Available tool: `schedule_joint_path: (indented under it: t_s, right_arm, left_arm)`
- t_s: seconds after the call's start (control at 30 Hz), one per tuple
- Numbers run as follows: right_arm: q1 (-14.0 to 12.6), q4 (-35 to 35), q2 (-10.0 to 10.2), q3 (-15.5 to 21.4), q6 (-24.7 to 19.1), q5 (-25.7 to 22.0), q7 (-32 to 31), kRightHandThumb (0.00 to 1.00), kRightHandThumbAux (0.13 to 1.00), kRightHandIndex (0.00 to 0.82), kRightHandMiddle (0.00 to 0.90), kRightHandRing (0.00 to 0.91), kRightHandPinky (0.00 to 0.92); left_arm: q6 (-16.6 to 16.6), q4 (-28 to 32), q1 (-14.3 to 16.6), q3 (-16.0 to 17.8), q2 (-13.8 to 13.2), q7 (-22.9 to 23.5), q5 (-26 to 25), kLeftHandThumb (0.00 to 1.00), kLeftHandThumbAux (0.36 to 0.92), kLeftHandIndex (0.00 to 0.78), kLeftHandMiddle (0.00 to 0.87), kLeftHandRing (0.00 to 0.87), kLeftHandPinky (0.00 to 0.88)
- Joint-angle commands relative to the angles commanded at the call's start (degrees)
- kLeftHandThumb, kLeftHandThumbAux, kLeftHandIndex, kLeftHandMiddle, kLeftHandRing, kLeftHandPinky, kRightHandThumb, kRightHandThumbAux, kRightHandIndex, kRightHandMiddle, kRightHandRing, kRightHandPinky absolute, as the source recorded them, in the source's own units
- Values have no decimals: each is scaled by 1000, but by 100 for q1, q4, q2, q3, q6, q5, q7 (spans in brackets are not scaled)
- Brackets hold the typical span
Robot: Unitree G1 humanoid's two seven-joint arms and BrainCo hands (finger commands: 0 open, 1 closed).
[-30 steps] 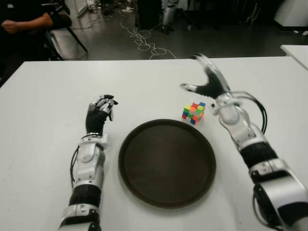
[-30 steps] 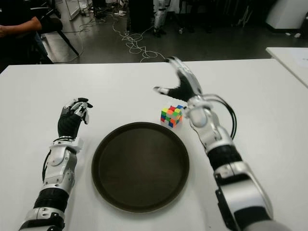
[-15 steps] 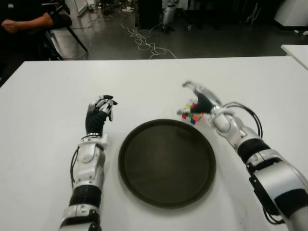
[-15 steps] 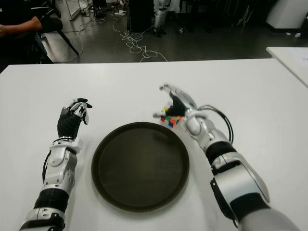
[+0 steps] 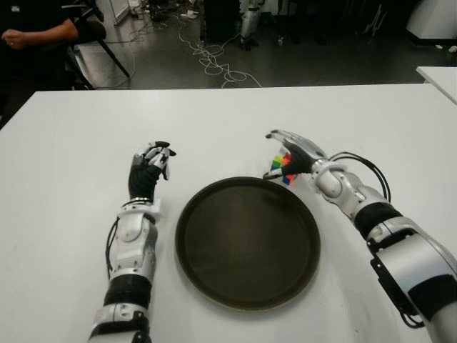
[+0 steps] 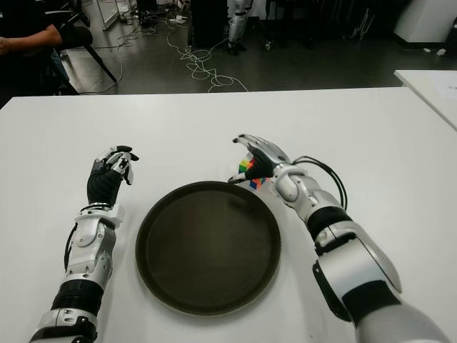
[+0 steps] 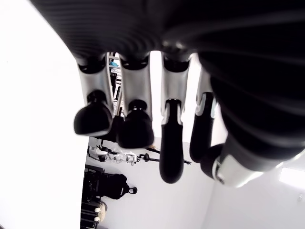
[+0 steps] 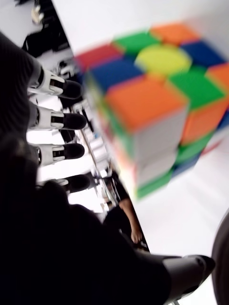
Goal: Pick up the Rubik's Cube and put it in the plate
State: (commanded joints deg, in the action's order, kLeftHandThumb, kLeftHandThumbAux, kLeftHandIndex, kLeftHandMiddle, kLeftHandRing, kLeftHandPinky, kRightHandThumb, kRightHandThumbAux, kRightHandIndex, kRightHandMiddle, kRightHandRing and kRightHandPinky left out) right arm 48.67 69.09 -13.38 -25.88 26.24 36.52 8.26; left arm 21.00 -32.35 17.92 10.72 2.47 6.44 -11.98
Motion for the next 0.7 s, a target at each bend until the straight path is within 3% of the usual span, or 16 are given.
schedule_joint_path:
  t_s: [0.7]
  right_arm:
    - [106,-2,-94,-283,-108,184,-27,0,642,30,55,72,82]
  left_arm:
    - [-12,32,-15,9,-1,27,-37,856,662,419,534,794,802]
